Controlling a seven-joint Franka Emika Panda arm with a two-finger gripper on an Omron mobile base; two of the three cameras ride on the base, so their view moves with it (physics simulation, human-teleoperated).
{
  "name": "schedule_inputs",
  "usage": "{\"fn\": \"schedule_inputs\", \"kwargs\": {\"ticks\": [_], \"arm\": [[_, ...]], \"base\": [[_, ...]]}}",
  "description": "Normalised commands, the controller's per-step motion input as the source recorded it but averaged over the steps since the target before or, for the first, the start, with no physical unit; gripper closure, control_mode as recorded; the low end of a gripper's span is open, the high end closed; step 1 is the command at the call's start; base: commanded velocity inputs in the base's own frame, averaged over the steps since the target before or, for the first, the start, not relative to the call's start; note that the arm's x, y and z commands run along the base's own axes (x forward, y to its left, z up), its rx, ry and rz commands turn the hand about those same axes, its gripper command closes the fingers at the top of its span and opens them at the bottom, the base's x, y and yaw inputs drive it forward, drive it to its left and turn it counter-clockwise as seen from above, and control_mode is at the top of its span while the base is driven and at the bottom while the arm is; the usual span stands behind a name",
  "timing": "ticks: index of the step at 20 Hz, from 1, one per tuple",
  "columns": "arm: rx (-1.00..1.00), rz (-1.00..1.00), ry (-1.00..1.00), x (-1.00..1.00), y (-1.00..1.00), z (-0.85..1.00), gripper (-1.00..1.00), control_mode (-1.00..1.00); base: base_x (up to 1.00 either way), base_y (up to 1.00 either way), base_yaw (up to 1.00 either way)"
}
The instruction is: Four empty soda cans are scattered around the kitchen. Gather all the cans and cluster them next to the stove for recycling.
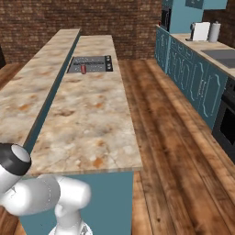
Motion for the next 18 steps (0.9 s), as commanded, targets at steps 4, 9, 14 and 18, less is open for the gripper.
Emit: {"fn": "schedule_inputs", "kwargs": {"ticks": [4, 9, 14, 18], "arm": [[0.0, 0.0, 0.05, 0.3, 0.28, -0.08, -1.0, -1.0], [0.0, 0.0, 0.01, 0.45, 0.21, 0.0, -1.0, -1.0], [-0.04, 0.0, 0.0, 0.19, 0.13, -0.06, -1.0, -1.0], [-0.13, 0.0, 0.0, 0.01, 0.25, -0.15, -1.0, -1.0]], "base": [[0.0, 0.0, 0.0], [0.0, 0.0, 0.0], [0.0, 0.0, 0.0], [0.0, 0.0, 0.0]]}}
